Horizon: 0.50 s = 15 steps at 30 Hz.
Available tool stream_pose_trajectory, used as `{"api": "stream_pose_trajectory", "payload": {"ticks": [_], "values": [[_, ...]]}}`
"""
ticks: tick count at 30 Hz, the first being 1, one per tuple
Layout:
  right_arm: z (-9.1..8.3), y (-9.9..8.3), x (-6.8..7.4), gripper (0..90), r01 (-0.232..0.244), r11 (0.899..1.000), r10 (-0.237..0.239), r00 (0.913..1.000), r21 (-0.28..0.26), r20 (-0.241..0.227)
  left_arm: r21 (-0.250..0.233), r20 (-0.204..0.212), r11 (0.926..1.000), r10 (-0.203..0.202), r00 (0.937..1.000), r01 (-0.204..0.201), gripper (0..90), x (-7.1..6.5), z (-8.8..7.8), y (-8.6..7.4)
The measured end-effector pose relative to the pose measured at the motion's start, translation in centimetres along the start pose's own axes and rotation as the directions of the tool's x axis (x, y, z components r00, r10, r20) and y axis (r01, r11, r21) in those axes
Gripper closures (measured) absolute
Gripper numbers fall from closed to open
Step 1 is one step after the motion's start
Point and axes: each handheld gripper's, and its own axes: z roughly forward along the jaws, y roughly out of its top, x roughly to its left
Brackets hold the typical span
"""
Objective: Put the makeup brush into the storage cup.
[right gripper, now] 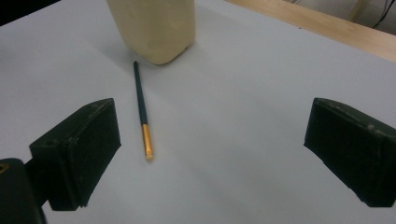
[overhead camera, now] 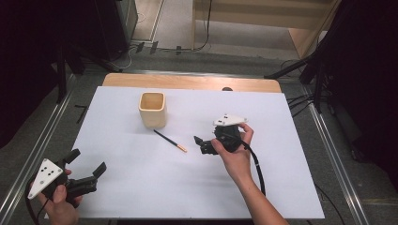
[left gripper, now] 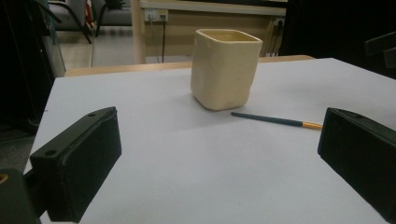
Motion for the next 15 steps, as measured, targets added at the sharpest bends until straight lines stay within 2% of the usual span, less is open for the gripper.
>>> {"api": "stream_pose_trajectory", "payload": {"ticks": [15], "values": [[3.0,2.9,1.6,8.1,0.050,0.996,-0.047,0.9982,0.076,-0.037,0.003,0.012,1.0000,-0.008,0.9999,0.008,0.0,0.0,0.2,-0.1]]}}
